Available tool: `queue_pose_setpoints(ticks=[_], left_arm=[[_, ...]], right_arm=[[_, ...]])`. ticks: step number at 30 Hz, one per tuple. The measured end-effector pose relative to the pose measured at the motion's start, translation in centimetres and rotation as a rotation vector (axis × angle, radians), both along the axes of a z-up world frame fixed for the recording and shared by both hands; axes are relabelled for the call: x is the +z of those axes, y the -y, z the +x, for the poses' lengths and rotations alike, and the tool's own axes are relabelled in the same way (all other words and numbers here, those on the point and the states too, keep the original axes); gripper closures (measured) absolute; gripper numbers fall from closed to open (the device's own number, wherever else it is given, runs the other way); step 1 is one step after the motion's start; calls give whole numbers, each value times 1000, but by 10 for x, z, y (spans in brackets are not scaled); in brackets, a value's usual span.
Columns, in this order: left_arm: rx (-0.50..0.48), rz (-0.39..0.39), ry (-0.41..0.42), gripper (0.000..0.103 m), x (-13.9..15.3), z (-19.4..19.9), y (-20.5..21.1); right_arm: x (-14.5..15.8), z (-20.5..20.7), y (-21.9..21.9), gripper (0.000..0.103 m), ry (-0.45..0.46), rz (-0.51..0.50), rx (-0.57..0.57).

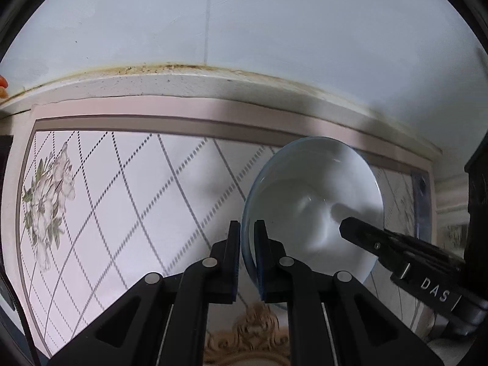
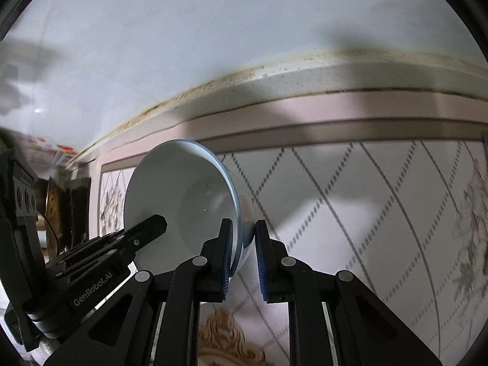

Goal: Organize plates and bowls

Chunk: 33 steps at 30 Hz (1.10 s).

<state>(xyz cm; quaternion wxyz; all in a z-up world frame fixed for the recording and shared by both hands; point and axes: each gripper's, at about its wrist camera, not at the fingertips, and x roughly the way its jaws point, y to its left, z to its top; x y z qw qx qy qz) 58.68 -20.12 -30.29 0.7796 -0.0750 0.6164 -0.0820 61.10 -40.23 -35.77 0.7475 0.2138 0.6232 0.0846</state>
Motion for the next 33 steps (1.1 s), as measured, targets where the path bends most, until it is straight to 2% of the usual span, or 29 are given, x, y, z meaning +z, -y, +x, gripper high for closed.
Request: queue_pose_setpoints(ticks=[10,20,25,33], left_arm=[[-123,-20,54,95,55,-82,20],[-248,-42,49,95,66,-166,65],[-285,-45,14,95,55,-191,78],[-314,2,-24,95,37,-207,89]], right_arm=[[53,-105,16,86,23,9,-25],[92,-223,49,86,26,-9,-99],[86,-266,60,86,-6,-17,-128],[58,-293,62,86,-56,3,-143]])
